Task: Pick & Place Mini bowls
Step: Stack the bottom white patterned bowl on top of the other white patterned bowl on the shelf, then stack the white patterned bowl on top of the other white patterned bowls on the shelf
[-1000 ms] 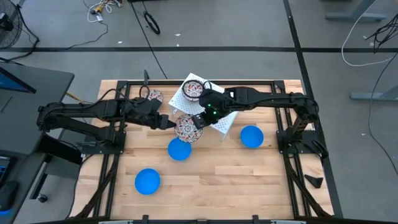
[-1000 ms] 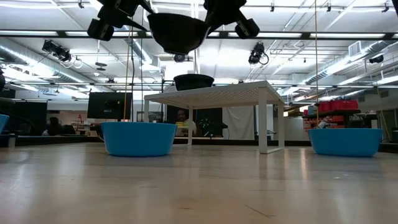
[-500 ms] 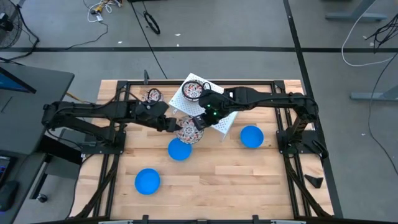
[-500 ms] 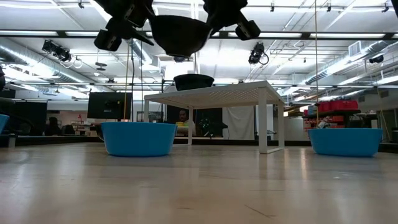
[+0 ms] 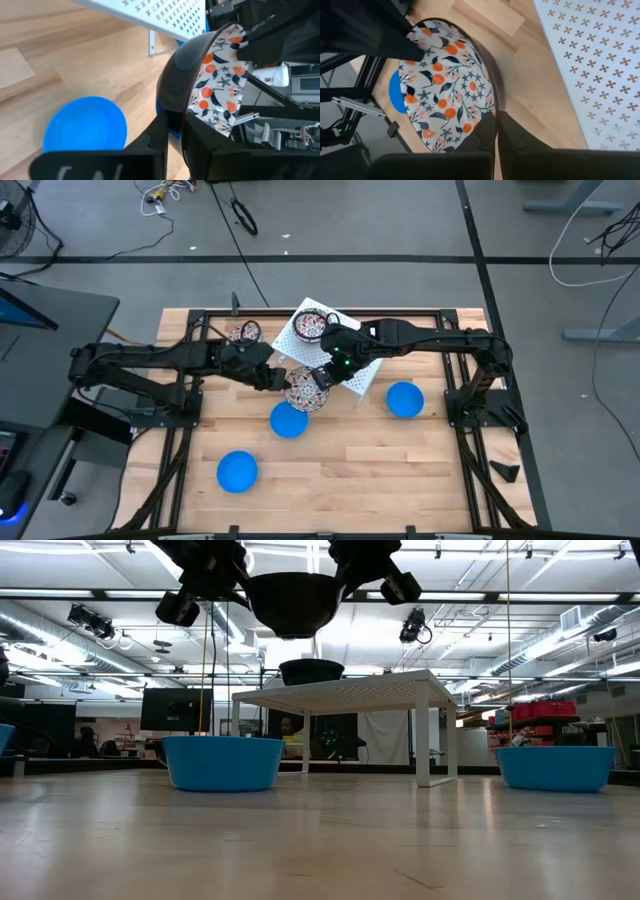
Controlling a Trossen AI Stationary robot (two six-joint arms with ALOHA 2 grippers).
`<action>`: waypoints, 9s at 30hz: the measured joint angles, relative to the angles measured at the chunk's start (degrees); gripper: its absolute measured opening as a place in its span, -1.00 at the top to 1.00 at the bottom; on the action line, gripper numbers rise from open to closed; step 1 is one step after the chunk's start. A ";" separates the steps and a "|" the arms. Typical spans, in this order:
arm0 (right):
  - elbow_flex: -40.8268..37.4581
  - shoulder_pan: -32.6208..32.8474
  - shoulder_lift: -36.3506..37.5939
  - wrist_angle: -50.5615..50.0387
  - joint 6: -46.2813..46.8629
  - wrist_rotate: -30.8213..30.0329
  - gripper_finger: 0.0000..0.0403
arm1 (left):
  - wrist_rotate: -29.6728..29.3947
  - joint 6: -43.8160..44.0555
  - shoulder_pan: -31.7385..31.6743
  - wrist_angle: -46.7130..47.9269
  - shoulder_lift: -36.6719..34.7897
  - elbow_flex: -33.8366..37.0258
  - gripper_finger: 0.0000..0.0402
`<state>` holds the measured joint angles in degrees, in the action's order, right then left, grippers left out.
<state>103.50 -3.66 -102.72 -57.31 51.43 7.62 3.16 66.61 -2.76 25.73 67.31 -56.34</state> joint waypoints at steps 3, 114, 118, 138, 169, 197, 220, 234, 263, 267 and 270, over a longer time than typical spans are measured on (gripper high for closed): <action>0.04 0.00 0.07 0.05 -0.52 0.16 1.00 | 0.49 0.00 0.00 0.00 0.02 0.00 0.82; -0.02 -11.56 7.80 -24.64 -31.16 5.33 0.28 | 19.09 -32.78 -33.26 48.89 25.47 -42.86 0.96; -0.02 -11.56 7.78 -24.22 -30.96 5.33 0.28 | 19.78 -32.29 -34.67 46.59 25.63 -42.86 0.96; 0.00 -11.54 7.78 -23.79 -30.76 5.33 0.28 | 21.63 -29.89 -37.64 40.85 26.82 -43.72 0.96; 0.00 -11.45 7.78 -23.50 -29.89 5.31 0.28 | 14.18 -38.80 -36.54 57.37 46.07 -67.32 0.95; 0.00 -11.45 7.78 -22.39 -31.54 5.28 0.28 | 13.57 -38.60 -35.58 54.84 48.94 -66.97 0.72; 0.00 -11.47 7.78 -22.39 -32.44 5.27 0.28 | 11.25 -37.31 -35.69 56.51 48.89 -67.01 0.34; 0.00 -11.47 7.78 -20.99 -32.85 5.26 0.28 | 12.96 -37.94 -35.68 57.10 40.87 -67.08 0.33; 0.00 -11.45 7.78 -18.58 -33.93 5.28 0.28 | 8.34 -63.21 -13.92 64.30 18.19 -67.06 0.33; 0.00 -11.45 7.78 -18.52 -33.93 5.28 0.28 | 6.58 -64.11 -12.25 64.29 16.34 -67.06 0.33; 0.00 -11.32 7.78 -18.50 -33.67 5.28 0.28 | 4.08 -65.60 -12.18 64.29 15.56 -67.06 0.33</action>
<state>103.50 -14.98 -94.94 -75.81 17.76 12.91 7.24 1.01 -14.95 90.02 82.87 -123.39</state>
